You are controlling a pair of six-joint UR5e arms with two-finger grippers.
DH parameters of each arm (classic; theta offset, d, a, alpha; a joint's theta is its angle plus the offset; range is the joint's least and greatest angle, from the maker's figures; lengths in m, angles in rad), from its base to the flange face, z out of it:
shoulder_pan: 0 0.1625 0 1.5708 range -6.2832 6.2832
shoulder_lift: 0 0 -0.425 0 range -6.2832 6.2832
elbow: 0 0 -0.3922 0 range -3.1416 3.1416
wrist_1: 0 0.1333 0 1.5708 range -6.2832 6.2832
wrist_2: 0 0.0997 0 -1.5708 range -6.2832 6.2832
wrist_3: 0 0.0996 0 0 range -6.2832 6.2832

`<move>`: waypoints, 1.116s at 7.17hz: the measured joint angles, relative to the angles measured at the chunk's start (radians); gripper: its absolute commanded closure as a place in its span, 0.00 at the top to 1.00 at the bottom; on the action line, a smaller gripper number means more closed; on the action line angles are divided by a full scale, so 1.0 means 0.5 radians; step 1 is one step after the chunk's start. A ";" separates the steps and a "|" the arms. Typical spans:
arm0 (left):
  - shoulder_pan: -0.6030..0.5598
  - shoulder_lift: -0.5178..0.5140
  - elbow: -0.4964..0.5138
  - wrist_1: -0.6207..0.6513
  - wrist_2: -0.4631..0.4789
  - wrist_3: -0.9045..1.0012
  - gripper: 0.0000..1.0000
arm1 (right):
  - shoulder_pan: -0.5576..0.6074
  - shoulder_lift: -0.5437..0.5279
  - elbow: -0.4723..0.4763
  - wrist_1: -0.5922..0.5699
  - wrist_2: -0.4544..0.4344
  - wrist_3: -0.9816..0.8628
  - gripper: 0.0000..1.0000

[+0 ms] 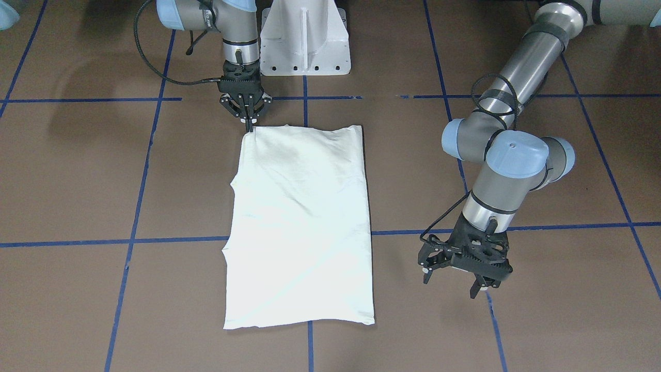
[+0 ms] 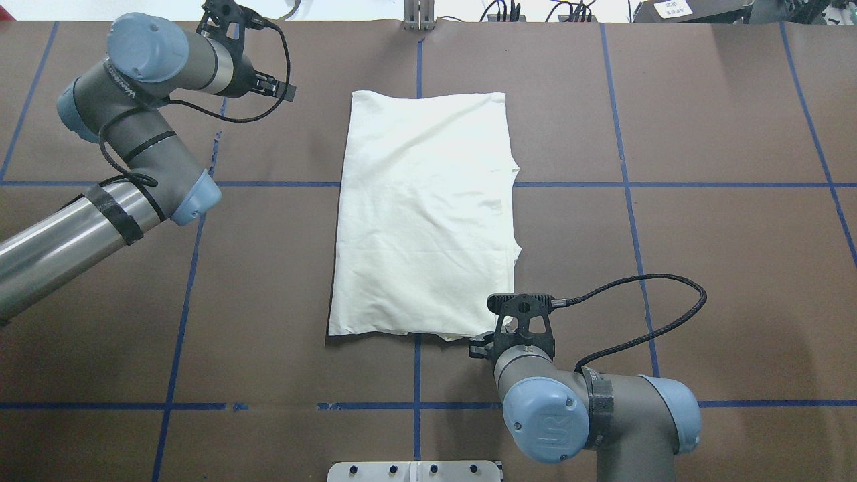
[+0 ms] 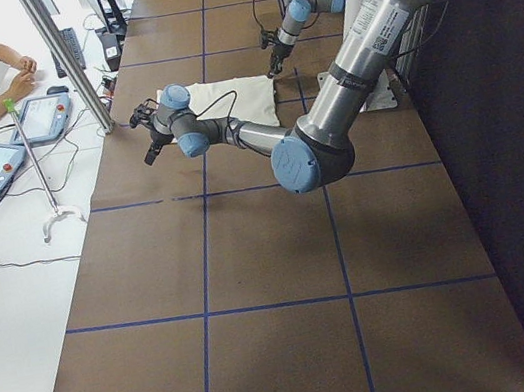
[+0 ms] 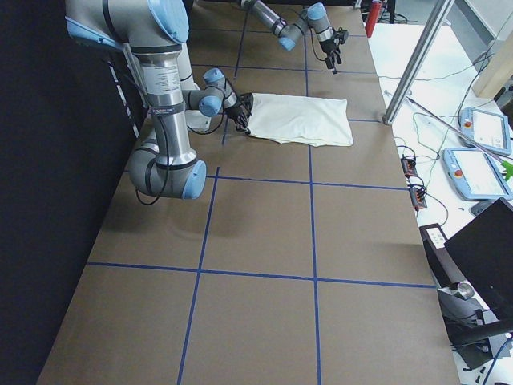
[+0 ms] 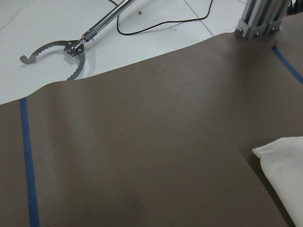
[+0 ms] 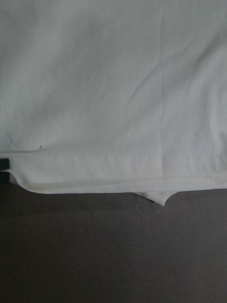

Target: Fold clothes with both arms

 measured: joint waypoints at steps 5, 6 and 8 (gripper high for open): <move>0.171 0.093 -0.243 0.005 -0.072 -0.352 1.00 | 0.245 -0.139 0.203 0.518 0.358 0.018 1.00; 0.246 0.215 -0.434 0.009 -0.101 -0.517 1.00 | 0.256 -0.305 0.209 0.803 0.365 0.091 1.00; 0.451 0.484 -0.815 0.014 -0.077 -0.859 1.00 | 0.277 -0.479 0.219 1.043 0.355 0.346 0.98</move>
